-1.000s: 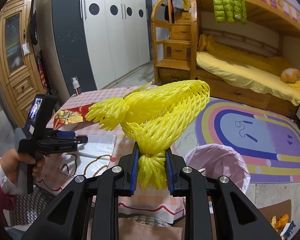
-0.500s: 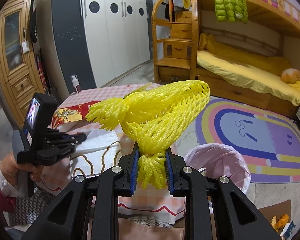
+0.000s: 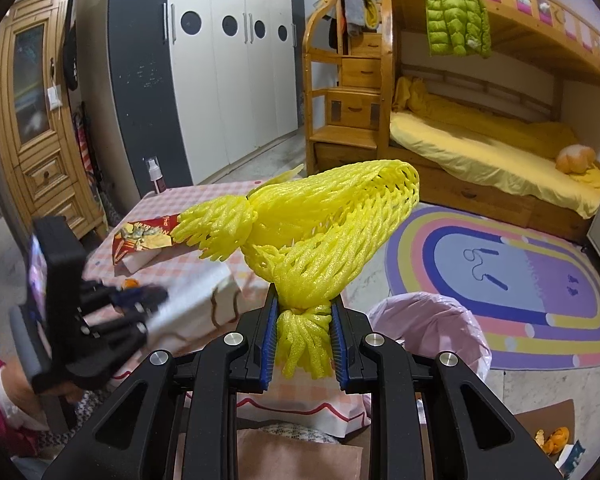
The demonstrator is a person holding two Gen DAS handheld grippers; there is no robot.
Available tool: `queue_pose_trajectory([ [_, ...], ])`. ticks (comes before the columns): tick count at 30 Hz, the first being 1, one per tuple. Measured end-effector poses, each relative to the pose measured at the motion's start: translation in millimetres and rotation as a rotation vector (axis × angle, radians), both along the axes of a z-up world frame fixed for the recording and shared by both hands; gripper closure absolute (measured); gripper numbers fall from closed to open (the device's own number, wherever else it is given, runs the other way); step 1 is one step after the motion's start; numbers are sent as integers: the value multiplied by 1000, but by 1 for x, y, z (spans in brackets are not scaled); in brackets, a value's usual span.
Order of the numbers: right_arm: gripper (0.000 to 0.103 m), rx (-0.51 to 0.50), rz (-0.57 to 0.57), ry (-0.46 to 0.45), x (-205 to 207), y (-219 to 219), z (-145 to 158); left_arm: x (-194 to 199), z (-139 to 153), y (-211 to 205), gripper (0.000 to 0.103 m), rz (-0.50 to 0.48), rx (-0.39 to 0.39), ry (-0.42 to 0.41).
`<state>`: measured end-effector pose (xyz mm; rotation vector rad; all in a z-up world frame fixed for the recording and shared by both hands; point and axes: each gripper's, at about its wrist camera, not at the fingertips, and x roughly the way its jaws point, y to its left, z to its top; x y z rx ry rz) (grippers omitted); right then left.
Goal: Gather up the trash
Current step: 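Carry net and bag over the pink bin and open both tools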
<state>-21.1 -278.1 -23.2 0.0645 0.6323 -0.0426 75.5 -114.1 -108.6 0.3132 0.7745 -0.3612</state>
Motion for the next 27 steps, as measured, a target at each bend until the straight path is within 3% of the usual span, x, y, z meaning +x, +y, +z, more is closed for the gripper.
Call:
queue_pose_trajectory([
  [1,79,-2,-1,-1,0,0,1,5,-6,6,48,13,-31,60],
  [2,79,-4,-4,-3,-1,-1,3,6,-8,11,43,21,-55,80],
  [5,79,-2,-15,-4,-3,-5,4,6,-8,30,38,32,-124,138],
  [8,79,5,-26,-5,-3,-8,4,-3,0,46,38,39,-158,118],
  [10,79,14,-29,-4,-3,-10,3,-14,6,46,37,-10,-189,121],
  [13,79,15,-29,-3,-2,-11,3,-28,6,32,26,-91,-192,134],
  [16,79,13,-28,-2,-2,-11,3,-29,-8,12,26,-114,-125,166],
  [19,79,12,-29,-1,-2,-12,3,-19,-20,5,31,-101,-111,196],
  [22,79,11,-38,-1,-3,-13,0,-24,-21,-5,40,-138,-54,168],
  [24,79,19,-46,-1,-3,-15,-3,-30,-21,-11,50,-163,-35,152],
  [27,79,29,-57,1,-2,-19,-7,-38,-20,-18,73,-193,-14,144],
])
